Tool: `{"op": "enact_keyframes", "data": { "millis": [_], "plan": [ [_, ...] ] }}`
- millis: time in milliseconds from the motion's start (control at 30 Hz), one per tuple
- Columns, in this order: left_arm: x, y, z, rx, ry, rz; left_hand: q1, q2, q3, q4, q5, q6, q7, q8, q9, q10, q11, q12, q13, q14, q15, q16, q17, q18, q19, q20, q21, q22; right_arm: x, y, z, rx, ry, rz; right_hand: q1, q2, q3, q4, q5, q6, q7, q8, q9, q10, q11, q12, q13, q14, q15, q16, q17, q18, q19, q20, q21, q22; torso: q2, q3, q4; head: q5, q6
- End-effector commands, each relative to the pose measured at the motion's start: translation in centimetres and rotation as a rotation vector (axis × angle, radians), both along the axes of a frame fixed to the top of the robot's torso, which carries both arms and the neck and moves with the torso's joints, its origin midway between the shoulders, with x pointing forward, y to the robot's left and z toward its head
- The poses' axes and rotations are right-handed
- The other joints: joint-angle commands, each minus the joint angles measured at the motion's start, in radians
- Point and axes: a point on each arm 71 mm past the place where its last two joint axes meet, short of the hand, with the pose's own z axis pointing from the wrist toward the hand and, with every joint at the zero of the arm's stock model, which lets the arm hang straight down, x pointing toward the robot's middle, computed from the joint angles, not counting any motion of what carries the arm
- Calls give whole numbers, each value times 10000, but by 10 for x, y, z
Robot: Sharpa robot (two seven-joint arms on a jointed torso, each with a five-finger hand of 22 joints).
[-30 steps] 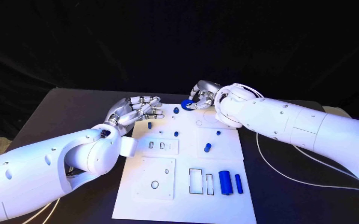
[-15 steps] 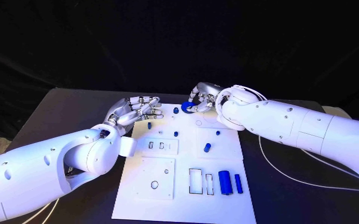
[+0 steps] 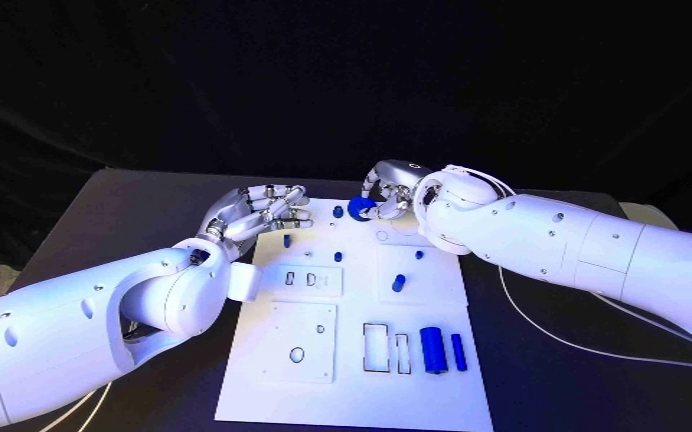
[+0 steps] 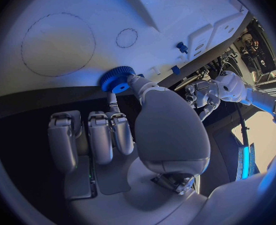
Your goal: Assemble the parts on the task board
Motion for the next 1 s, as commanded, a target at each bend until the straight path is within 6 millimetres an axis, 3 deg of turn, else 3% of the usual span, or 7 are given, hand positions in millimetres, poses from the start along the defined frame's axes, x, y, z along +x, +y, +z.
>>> {"op": "enact_keyframes", "data": {
  "millis": [33, 500, 1000],
  "plan": [
    [-1, -1, 2, -39, -57, -55, -98, 10, 64, -8, -39, -63, 283, -68, -9, 7, 44, -65, -11, 11, 37, -39, 9, 59, 89, 10, 1, -8, -3, 2, -8, -766, -42, 165, -24, -44, -66, 3, -38, -74, -13, -41, -10, 796, -35, -52, 2378, 989, -33, 24, 2387, -114, 789, -20, 8, 2265, 2, -5, 4, -2, -10],
    [-1, 0, 2, -15, -38, -18, -98, 10, 64, -8, -39, -63, 283, -68, -9, 7, 44, -65, -11, 11, 37, -39, 9, 59, 89, 10, 1, -8, -6, 3, -12, -1104, -17, 284, 8, -81, -155, -25, -87, -125, -4, -85, -4, 756, -26, -84, 2339, 981, -26, 16, 2352, -109, 776, -16, -9, 2248, 2, 0, 8, -29, -53],
    [-1, 1, 2, -5, -36, -7, -94, 11, 94, -13, -38, -69, 289, -78, -13, 0, 51, -85, -10, 10, 43, -46, 25, 58, 92, 11, 0, -15, -7, 3, -8, -467, -443, 204, 168, 267, 29, -54, 142, 403, -158, 104, 153, 969, -160, 90, 2556, 994, -128, 27, 2410, -140, 853, -89, 77, 2356, -1, 1, 19, -45, -67]
  ]
}}
